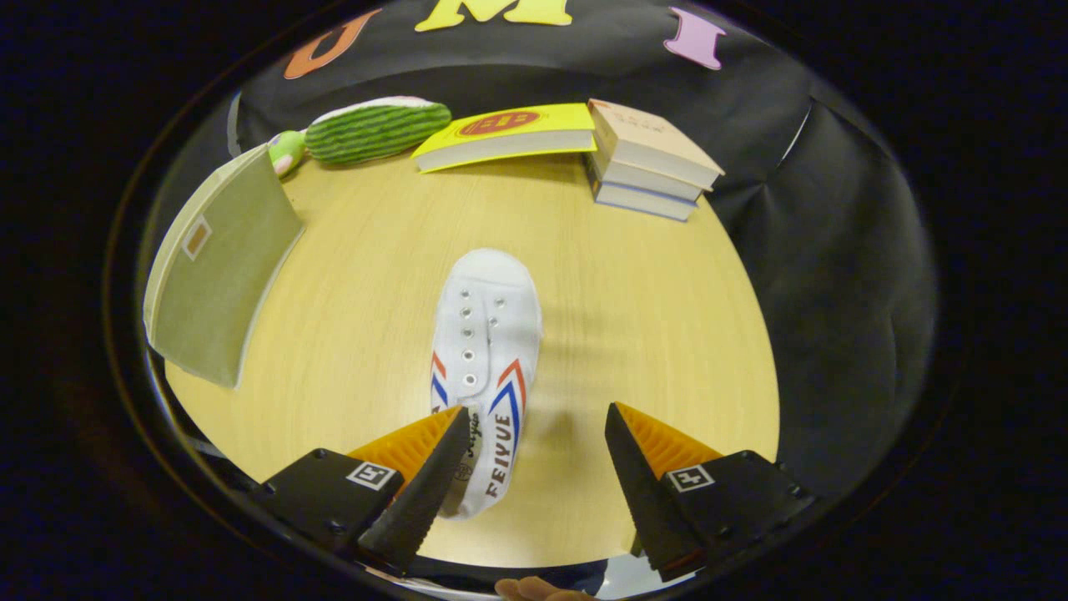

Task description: Open the storage box then place both shoes into the box .Put the left shoe in first, then the right shoe, with the right side of both shoes facing outward in a uniform manner.

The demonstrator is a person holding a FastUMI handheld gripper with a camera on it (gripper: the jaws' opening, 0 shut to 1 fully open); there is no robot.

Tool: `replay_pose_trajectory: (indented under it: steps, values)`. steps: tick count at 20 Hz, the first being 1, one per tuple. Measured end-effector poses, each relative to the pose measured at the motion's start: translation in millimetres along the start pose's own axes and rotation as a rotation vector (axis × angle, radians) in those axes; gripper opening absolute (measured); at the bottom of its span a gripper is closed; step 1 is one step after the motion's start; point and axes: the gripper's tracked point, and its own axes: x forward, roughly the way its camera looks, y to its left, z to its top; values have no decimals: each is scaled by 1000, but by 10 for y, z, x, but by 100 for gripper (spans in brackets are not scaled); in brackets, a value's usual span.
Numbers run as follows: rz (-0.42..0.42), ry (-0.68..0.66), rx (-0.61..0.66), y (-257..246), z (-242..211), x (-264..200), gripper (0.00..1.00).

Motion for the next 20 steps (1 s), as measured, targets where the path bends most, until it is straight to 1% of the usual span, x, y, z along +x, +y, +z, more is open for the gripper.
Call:
replay_pose_trajectory:
  steps: [1,2,3,4,5,11,12,13,14,15,16,18,20]
  values:
    - [3,29,-14,-23,-35,104,100]
    - [-35,39,-25,-141,-26,241,100]
    - [30,74,-18,-49,-56,282,99]
    - [41,68,0,-42,-17,347,99]
    - [59,99,3,-49,-53,320,96]
    - [107,99,-1,-38,-33,352,96]
    - [126,93,18,-5,-9,368,96]
    - [184,82,38,116,-22,362,94]
    - [236,80,46,234,-90,369,86]
    - [246,59,69,172,-56,375,36]
    - [264,43,80,170,-35,306,37]
    - [299,31,127,147,-32,316,30]
    - [350,29,230,155,2,229,17]
